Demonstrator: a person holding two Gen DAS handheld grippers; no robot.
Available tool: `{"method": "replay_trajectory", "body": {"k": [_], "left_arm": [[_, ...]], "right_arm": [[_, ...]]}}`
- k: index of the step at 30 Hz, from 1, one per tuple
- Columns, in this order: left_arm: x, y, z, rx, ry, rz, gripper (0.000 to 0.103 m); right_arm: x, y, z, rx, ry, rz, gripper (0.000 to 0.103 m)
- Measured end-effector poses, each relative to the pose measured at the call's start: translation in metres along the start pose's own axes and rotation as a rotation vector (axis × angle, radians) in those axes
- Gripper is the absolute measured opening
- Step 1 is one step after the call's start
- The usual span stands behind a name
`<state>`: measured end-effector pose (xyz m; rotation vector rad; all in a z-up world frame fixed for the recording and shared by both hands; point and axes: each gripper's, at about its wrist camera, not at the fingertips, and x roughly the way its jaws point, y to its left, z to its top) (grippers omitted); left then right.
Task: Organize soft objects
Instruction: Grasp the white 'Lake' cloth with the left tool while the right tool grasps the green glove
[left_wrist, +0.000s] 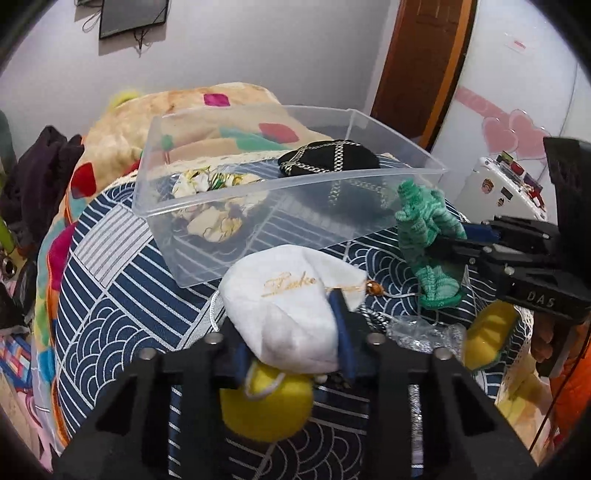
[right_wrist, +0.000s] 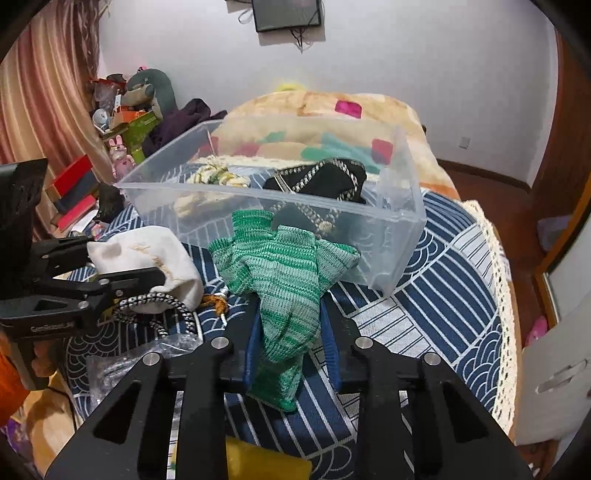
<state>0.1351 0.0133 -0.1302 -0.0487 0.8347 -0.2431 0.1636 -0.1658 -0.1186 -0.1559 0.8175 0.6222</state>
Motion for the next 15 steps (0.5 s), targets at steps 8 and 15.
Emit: {"method": "replay_trajectory", "body": {"k": [8, 15], "left_arm": [[-0.033, -0.007, 0.004, 0.047, -0.109, 0.027, 0.018], [-0.060, 0.001, 0.024, 0.022, -0.191, 0.001, 0.018]], "right_arm": [[-0.024, 0.003, 0.009, -0.006, -0.083, -0.006, 0.026], [-0.044, 0.005, 0.021, -0.007, -0.164, -0.015, 0.026]]}}
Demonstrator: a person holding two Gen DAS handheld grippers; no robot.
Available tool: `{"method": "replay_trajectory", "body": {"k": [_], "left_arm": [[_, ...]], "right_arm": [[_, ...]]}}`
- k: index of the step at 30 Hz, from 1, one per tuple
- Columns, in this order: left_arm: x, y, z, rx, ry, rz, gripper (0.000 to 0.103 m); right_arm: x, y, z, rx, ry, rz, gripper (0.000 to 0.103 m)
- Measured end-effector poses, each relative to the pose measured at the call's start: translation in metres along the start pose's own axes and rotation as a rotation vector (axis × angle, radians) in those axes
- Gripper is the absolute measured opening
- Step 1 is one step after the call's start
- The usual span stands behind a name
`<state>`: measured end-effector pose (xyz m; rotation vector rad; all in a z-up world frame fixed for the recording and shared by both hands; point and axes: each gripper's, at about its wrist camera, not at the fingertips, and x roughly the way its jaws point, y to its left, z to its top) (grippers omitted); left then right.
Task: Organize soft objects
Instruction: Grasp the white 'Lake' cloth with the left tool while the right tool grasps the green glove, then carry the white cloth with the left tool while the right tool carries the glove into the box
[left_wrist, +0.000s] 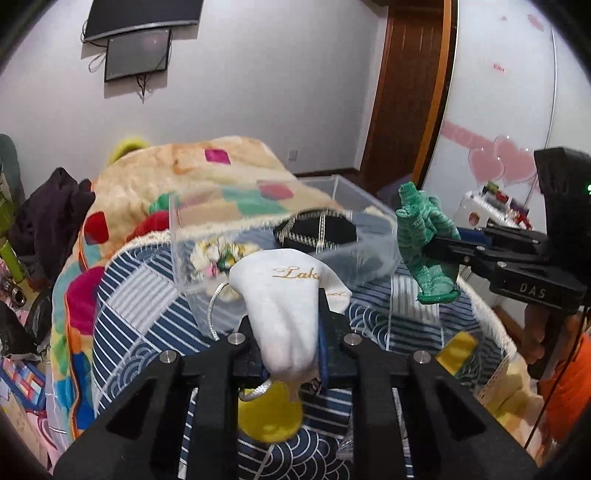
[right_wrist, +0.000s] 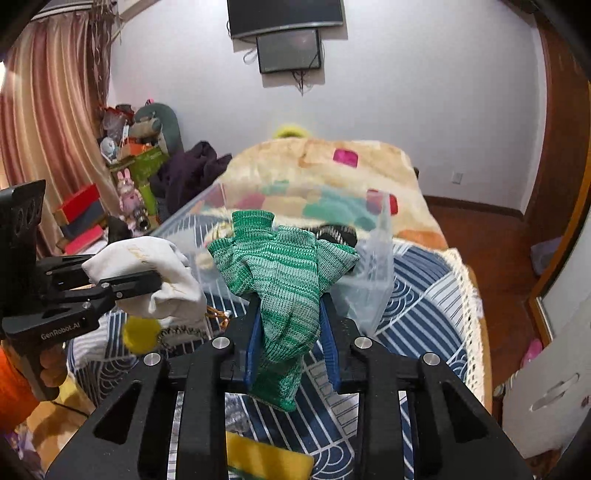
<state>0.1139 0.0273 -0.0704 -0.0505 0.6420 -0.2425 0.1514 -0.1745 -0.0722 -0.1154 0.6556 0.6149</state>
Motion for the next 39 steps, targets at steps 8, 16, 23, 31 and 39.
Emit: {"method": "replay_trajectory", "body": {"k": [8, 16, 23, 31, 39], "left_arm": [[-0.021, 0.004, 0.028, 0.015, -0.084, 0.053, 0.018], [-0.029, 0.011, 0.060, 0.012, -0.166, 0.109, 0.018], [-0.002, 0.027, 0.070, -0.064, -0.146, 0.139, 0.018], [0.048, 0.038, 0.061, -0.084, -0.031, 0.153, 0.018], [0.087, 0.044, 0.047, -0.093, 0.073, 0.136, 0.018]], "right_arm": [[-0.007, -0.002, 0.021, 0.007, -0.072, -0.005, 0.026], [0.003, 0.004, 0.049, -0.014, -0.105, -0.025, 0.026], [0.019, 0.011, 0.064, -0.026, -0.101, -0.038, 0.026], [0.051, 0.011, 0.066, -0.051, -0.001, -0.040, 0.026], [0.084, 0.014, 0.061, -0.094, 0.123, -0.059, 0.026]]}}
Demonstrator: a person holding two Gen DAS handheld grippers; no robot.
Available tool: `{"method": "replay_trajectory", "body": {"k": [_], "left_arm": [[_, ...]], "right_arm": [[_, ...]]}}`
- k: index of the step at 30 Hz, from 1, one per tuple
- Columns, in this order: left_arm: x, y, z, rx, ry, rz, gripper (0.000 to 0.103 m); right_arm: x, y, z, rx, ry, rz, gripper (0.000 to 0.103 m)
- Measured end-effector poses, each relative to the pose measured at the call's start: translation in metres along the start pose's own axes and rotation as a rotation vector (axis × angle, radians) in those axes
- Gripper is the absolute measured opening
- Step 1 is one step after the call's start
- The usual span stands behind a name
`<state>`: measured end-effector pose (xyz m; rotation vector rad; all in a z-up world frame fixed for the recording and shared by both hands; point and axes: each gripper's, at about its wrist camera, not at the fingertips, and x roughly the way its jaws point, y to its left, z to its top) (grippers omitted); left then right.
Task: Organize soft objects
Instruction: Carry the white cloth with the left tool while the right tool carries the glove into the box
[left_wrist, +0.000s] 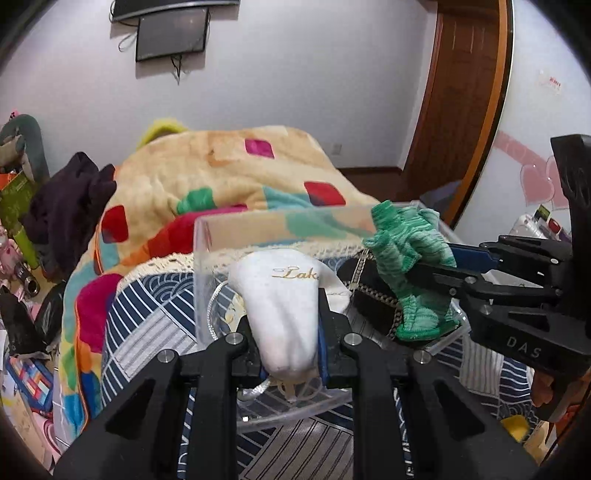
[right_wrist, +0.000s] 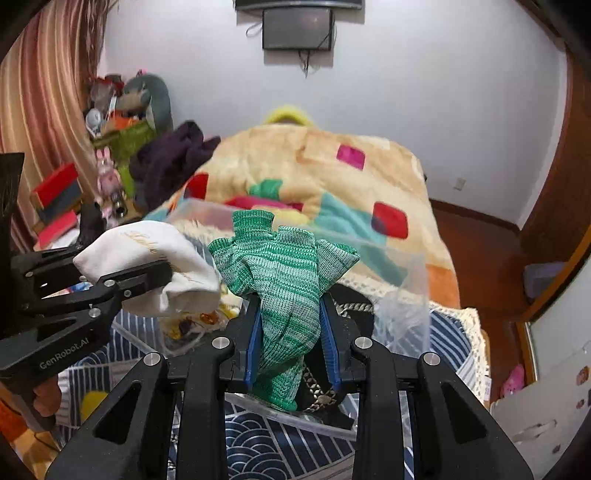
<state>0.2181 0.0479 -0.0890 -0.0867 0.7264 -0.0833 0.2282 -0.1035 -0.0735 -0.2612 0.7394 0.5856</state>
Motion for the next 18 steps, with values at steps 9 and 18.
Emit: {"method": "replay_trajectory", "body": {"k": [9, 18], "left_arm": [[0.012, 0.002, -0.005, -0.018, 0.027, -0.001, 0.026], [-0.004, -0.004, -0.008, 0.003, 0.005, -0.009, 0.063]], "right_arm": [[0.023, 0.003, -0.008, -0.022, 0.106, 0.032, 0.027], [0.015, 0.001, -0.008, -0.017, 0.101, 0.032, 0.040]]}}
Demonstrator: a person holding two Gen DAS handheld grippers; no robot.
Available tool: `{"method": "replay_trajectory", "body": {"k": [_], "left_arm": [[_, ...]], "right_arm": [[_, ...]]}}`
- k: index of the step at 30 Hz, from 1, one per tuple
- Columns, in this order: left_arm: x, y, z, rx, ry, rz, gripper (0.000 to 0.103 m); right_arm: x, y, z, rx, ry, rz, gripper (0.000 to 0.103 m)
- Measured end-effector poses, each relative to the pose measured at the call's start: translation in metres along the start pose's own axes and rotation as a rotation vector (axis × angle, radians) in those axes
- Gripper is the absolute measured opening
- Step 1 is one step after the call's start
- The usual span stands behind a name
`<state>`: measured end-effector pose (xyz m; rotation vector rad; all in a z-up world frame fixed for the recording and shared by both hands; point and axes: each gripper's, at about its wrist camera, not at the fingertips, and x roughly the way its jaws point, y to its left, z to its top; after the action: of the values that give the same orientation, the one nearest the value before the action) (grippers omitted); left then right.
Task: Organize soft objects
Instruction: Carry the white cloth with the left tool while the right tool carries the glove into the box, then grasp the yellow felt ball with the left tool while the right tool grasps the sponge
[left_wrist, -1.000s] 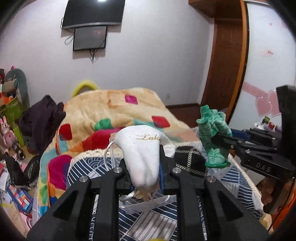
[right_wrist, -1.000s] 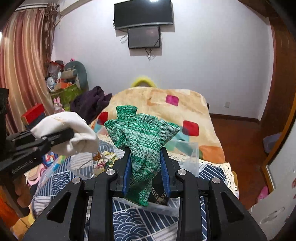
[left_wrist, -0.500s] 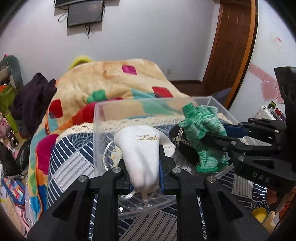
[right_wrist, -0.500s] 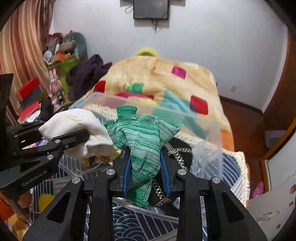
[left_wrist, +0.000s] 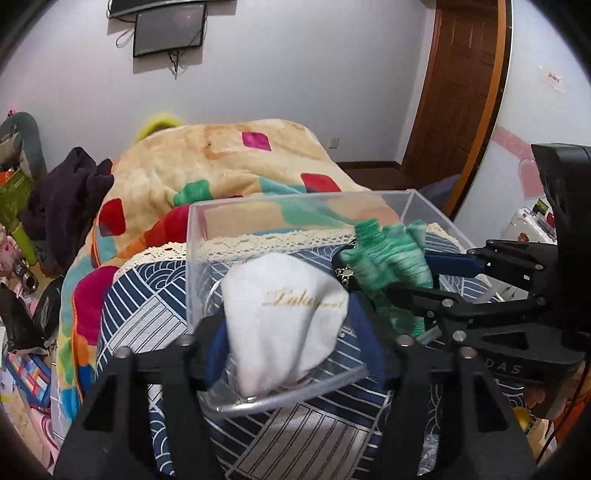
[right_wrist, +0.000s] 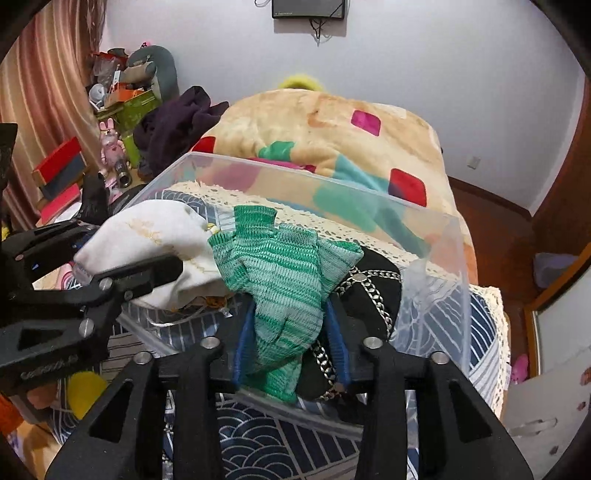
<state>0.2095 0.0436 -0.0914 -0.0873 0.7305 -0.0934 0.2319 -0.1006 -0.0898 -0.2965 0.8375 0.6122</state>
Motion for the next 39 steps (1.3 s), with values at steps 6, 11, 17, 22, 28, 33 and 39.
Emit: {"method": "replay_trajectory", "body": {"k": [6, 11, 17, 22, 28, 33, 39], "left_arm": [[-0.018, 0.006, 0.002, -0.013, -0.013, -0.012, 0.067], [-0.051, 0.007, 0.002, -0.001, -0.082, -0.001, 0.082], [-0.083, 0.001, -0.013, 0.034, -0.142, 0.047, 0.100], [-0.089, -0.002, -0.037, 0.046, -0.118, 0.057, 0.102], [-0.088, -0.002, -0.068, 0.029, -0.045, 0.053, 0.102], [-0.087, 0.001, -0.091, -0.016, 0.002, 0.042, 0.102], [-0.080, 0.002, -0.119, -0.058, 0.051, 0.036, 0.102]], "right_arm": [[-0.018, -0.002, -0.002, 0.005, -0.055, -0.011, 0.056], [-0.044, -0.004, -0.003, 0.018, -0.140, -0.020, 0.073], [-0.081, 0.000, -0.015, 0.017, -0.265, -0.091, 0.092], [-0.098, 0.001, -0.034, 0.054, -0.318, -0.100, 0.102], [-0.100, 0.011, -0.064, 0.073, -0.304, -0.100, 0.103], [-0.093, 0.024, -0.090, 0.068, -0.246, -0.089, 0.103], [-0.082, 0.024, -0.119, 0.138, -0.175, -0.064, 0.103]]}}
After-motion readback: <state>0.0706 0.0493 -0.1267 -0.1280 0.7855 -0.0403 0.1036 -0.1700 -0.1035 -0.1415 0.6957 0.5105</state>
